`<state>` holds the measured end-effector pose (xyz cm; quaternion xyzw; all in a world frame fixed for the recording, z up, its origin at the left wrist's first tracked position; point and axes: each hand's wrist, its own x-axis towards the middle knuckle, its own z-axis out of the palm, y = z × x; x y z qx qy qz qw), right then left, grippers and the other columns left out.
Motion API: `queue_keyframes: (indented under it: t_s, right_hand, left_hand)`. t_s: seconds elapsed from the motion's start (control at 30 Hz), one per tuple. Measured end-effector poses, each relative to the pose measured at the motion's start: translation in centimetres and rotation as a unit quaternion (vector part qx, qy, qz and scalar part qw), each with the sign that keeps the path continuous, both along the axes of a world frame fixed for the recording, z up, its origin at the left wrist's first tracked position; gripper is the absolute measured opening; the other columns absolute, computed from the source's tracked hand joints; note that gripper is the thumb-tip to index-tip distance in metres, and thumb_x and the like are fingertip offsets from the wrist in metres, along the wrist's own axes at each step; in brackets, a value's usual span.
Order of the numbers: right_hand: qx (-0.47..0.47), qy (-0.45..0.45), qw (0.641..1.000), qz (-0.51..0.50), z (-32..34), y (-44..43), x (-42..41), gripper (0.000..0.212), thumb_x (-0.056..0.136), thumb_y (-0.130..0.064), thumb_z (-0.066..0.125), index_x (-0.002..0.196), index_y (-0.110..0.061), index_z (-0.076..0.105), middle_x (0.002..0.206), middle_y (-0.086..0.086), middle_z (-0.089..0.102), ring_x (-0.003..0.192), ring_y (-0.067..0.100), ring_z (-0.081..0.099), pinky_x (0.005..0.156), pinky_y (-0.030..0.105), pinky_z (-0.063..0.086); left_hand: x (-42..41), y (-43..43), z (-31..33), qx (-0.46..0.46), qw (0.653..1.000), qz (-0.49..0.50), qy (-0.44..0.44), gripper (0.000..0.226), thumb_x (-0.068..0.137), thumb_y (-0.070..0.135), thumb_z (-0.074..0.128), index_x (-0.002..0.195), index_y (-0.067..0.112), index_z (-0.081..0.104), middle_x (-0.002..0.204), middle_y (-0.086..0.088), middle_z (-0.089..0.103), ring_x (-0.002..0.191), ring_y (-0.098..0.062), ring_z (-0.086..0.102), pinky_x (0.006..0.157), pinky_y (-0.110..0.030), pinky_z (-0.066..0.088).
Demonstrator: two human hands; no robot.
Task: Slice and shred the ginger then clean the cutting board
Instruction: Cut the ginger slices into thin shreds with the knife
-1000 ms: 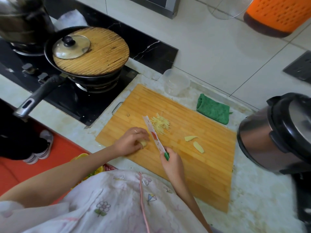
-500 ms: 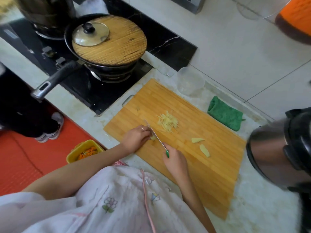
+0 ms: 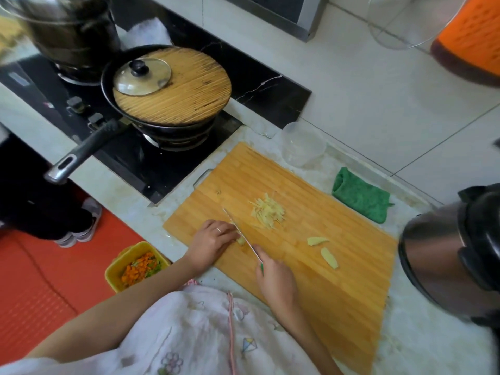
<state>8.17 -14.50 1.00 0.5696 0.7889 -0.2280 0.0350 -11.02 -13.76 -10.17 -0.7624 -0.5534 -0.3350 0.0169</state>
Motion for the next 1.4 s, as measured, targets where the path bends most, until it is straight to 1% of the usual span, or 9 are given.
queue_keyframes:
  t_s: [0.07,0.27,0.4,0.5,0.7,0.83,1.0,1.17,1.4]
  right_hand:
    - [-0.005,-0.014,1.000,0.004,-0.3,-0.2,-0.3,0.047,0.097,-0.021,0.040,0.141,-0.036,0.037,0.090,0.010,0.069,0.081,0.029,0.064,0.056,0.030,0.034]
    - [0.011,-0.034,0.999,0.027,-0.5,-0.7,-0.6,0.051,0.098,-0.018,0.039,0.146,-0.032,0.028,0.093,0.008,0.069,0.083,0.026,0.066,0.058,0.030,0.036]
    - [0.008,-0.051,0.998,0.038,-0.3,-1.0,-1.1,0.054,0.098,-0.015,0.037,0.149,-0.027,0.022,0.096,0.009,0.069,0.087,0.027,0.067,0.058,0.029,0.035]
    - [0.006,-0.043,0.998,0.034,-0.1,-1.2,-1.5,0.055,0.097,-0.012,0.037,0.149,-0.024,0.023,0.099,0.010,0.069,0.088,0.027,0.066,0.059,0.030,0.035]
    - [0.004,-0.033,0.999,0.016,0.3,-1.2,-1.7,0.051,0.098,-0.012,0.037,0.148,-0.023,0.027,0.103,0.010,0.069,0.093,0.026,0.066,0.060,0.029,0.034]
    - [0.001,-0.048,0.999,0.026,0.1,-1.3,-1.8,0.055,0.098,-0.011,0.035,0.150,-0.023,0.021,0.100,0.009,0.069,0.089,0.026,0.066,0.059,0.029,0.035]
    - [0.004,-0.064,0.997,0.036,-0.2,-1.4,-1.9,0.060,0.098,-0.008,0.034,0.152,-0.023,0.012,0.094,0.006,0.068,0.082,0.021,0.066,0.057,0.029,0.035]
    - [-0.002,-0.054,0.998,0.022,-0.1,-1.2,-2.1,0.061,0.097,-0.007,0.034,0.152,-0.024,0.014,0.093,0.007,0.069,0.081,0.022,0.065,0.057,0.029,0.035]
    - [-0.012,-0.021,1.000,0.010,0.1,-1.1,-1.9,0.056,0.098,-0.011,0.037,0.150,-0.025,0.021,0.099,0.008,0.069,0.086,0.024,0.066,0.059,0.030,0.037]
  left_hand:
    - [0.0,-0.1,0.1,0.012,1.000,0.001,0.001,0.043,0.103,0.032,0.035,0.095,0.017,0.074,0.098,0.000,0.069,0.095,-0.014,0.055,0.082,-0.030,0.038]
    - [-0.1,0.2,-0.5,0.017,1.000,0.025,0.008,0.037,0.100,0.033,0.042,0.090,0.015,0.073,0.092,0.000,0.069,0.087,-0.017,0.058,0.079,-0.028,0.039]
    - [-0.1,0.2,-0.6,0.019,1.000,0.012,0.005,0.040,0.101,0.032,0.039,0.091,0.012,0.072,0.091,-0.003,0.069,0.087,-0.018,0.054,0.078,-0.029,0.040]
    - [-0.1,0.2,-0.6,0.002,1.000,0.005,-0.012,0.043,0.103,0.034,0.037,0.094,0.011,0.072,0.093,-0.002,0.069,0.082,-0.020,0.058,0.076,-0.029,0.041]
    - [-0.1,0.2,-0.6,-0.028,0.999,0.017,-0.010,0.036,0.098,0.033,0.045,0.100,0.010,0.073,0.100,-0.003,0.070,0.079,-0.022,0.064,0.077,-0.027,0.043]
    - [-0.1,0.2,-0.1,-0.019,1.000,0.010,-0.022,0.047,0.103,0.037,0.036,0.096,0.008,0.073,0.092,-0.004,0.069,0.077,-0.022,0.061,0.074,-0.029,0.047]
    - [-0.1,0.3,0.0,-0.006,1.000,0.024,-0.010,0.051,0.104,0.038,0.032,0.091,0.010,0.073,0.086,-0.003,0.068,0.078,-0.022,0.058,0.068,-0.028,0.047]
    - [-0.1,0.4,-0.1,-0.005,1.000,0.027,-0.015,0.048,0.103,0.036,0.036,0.089,0.008,0.073,0.086,-0.004,0.068,0.079,-0.022,0.059,0.070,-0.025,0.046]
    - [0.0,0.5,0.1,-0.018,0.999,0.028,-0.024,0.044,0.101,0.035,0.039,0.090,0.008,0.072,0.082,-0.003,0.067,0.073,-0.022,0.058,0.063,-0.028,0.049]
